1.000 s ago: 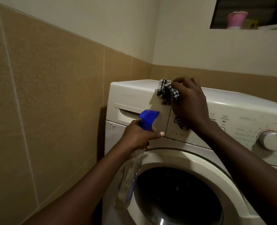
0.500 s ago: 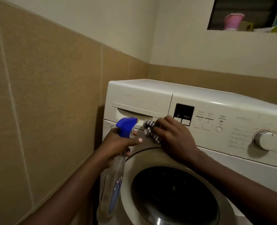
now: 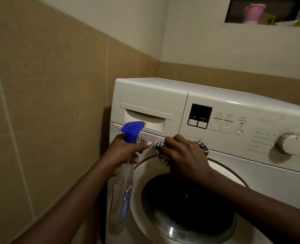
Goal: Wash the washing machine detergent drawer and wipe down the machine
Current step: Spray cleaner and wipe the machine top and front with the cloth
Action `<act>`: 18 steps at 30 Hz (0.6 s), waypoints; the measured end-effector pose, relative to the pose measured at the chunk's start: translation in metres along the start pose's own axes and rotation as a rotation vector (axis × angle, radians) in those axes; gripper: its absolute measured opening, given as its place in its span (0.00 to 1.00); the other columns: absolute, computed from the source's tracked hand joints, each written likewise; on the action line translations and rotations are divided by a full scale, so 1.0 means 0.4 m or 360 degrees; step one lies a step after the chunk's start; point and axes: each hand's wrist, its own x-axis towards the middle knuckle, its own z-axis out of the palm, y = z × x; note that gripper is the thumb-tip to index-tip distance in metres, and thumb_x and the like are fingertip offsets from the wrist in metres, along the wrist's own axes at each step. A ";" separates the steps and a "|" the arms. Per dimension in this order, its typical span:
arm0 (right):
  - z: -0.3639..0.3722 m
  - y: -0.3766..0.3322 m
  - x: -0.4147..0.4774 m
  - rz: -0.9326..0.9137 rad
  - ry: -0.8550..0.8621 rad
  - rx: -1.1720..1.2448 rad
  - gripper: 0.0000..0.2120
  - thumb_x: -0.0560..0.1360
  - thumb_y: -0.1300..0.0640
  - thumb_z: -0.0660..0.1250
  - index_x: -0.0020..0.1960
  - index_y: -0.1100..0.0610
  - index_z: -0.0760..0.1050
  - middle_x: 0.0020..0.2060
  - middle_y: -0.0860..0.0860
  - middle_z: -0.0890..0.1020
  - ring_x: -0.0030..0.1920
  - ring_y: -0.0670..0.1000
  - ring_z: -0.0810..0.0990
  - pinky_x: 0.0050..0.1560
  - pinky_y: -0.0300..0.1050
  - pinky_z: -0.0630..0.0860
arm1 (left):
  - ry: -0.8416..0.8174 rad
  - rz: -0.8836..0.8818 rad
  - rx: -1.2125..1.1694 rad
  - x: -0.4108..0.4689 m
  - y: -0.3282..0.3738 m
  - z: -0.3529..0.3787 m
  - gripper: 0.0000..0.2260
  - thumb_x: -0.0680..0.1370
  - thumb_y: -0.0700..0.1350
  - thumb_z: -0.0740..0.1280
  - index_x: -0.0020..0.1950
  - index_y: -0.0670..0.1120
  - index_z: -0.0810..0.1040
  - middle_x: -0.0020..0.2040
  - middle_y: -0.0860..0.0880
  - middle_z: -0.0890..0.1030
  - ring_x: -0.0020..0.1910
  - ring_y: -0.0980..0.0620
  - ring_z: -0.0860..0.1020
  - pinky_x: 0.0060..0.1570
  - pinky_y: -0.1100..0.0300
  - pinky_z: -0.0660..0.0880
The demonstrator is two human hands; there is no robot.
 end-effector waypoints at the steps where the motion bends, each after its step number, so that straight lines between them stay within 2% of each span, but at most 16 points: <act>1: 0.001 -0.004 0.007 -0.0021 -0.0014 -0.0007 0.20 0.57 0.56 0.79 0.48 0.54 0.81 0.42 0.50 0.79 0.38 0.52 0.77 0.26 0.42 0.68 | 0.0003 0.0001 0.0018 -0.003 -0.003 0.004 0.15 0.71 0.46 0.76 0.55 0.44 0.80 0.41 0.44 0.81 0.29 0.51 0.76 0.31 0.60 0.76; 5: -0.021 0.005 0.007 0.0018 -0.0023 0.0019 0.19 0.56 0.57 0.79 0.47 0.51 0.82 0.40 0.49 0.78 0.36 0.51 0.76 0.25 0.39 0.59 | -0.0012 -0.0008 0.0053 -0.013 0.005 0.033 0.17 0.70 0.47 0.77 0.55 0.43 0.80 0.41 0.43 0.81 0.29 0.51 0.76 0.31 0.60 0.75; 7: -0.042 0.024 -0.014 0.0180 0.0064 0.0017 0.19 0.59 0.58 0.77 0.50 0.51 0.81 0.43 0.48 0.79 0.40 0.52 0.77 0.26 0.40 0.60 | -0.0043 0.0022 0.0032 -0.015 0.022 0.047 0.17 0.70 0.46 0.77 0.54 0.41 0.81 0.40 0.43 0.81 0.28 0.50 0.76 0.30 0.59 0.75; 9: -0.072 0.048 -0.043 0.0418 0.0223 0.0054 0.18 0.62 0.62 0.74 0.51 0.53 0.80 0.46 0.49 0.79 0.44 0.53 0.76 0.27 0.40 0.64 | -0.0081 0.0079 0.0006 -0.015 0.040 0.066 0.16 0.70 0.45 0.77 0.53 0.39 0.81 0.37 0.44 0.81 0.28 0.49 0.75 0.31 0.58 0.73; 12: -0.117 0.084 -0.095 0.0706 0.0526 0.0180 0.13 0.64 0.64 0.75 0.46 0.56 0.79 0.46 0.51 0.79 0.45 0.54 0.75 0.27 0.45 0.71 | -0.0138 0.0141 0.0025 -0.013 0.064 0.109 0.15 0.69 0.45 0.78 0.50 0.39 0.80 0.37 0.45 0.80 0.27 0.49 0.75 0.30 0.58 0.74; 14: -0.147 0.110 -0.126 0.0826 0.0732 0.0215 0.11 0.65 0.64 0.76 0.46 0.58 0.79 0.46 0.53 0.79 0.46 0.55 0.76 0.32 0.47 0.74 | -0.0196 0.0173 0.0023 -0.013 0.076 0.145 0.15 0.68 0.45 0.79 0.48 0.39 0.80 0.37 0.46 0.80 0.28 0.48 0.74 0.29 0.59 0.74; 18: -0.179 0.177 -0.159 0.1062 0.1112 0.0199 0.12 0.66 0.67 0.75 0.48 0.62 0.80 0.48 0.57 0.79 0.47 0.58 0.77 0.43 0.45 0.71 | -0.0246 0.0231 -0.0007 -0.011 0.099 0.207 0.18 0.67 0.45 0.80 0.50 0.38 0.79 0.38 0.45 0.80 0.29 0.47 0.74 0.31 0.56 0.74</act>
